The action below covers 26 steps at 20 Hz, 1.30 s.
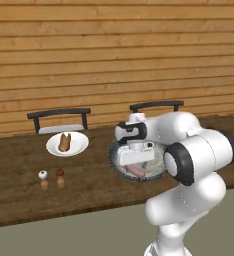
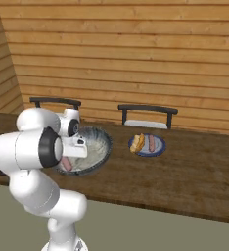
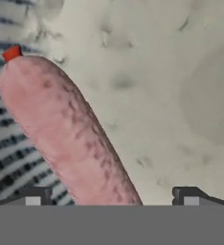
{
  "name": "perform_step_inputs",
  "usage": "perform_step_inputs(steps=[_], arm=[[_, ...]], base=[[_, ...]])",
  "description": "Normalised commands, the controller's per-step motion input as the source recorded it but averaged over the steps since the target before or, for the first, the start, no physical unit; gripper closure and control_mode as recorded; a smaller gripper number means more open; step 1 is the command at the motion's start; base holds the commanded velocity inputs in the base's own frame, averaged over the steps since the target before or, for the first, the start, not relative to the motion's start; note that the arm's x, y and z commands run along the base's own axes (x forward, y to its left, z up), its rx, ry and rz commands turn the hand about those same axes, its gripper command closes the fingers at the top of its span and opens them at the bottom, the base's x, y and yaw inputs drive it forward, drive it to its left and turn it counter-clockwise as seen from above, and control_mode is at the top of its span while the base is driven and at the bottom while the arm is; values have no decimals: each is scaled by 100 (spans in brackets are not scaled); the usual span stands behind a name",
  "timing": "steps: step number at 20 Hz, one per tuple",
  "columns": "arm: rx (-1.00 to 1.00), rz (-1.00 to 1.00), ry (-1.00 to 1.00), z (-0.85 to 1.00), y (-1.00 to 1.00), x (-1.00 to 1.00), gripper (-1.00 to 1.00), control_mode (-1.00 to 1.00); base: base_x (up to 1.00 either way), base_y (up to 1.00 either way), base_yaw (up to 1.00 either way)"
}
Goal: Place one bun and one sausage from the bowl on each plate.
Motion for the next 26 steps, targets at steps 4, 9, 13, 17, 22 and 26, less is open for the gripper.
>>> perform_step_inputs(steps=[4,9,13,17,22,26], arm=[[-1,0,10,-24,12,0,100,-100],[-1,0,8,-19,10,0,100,-100],[0,0,4,-7,1,0,100,-100],[0,0,-6,58,0,-27,100,-100],[0,-7,-17,99,30,-22,100,-100],[0,-23,-5,77,95,-12,100,-100]], base=[[0,0,0],[0,0,0],[0,0,0],[0,0,0],[0,0,0],[0,0,0]])
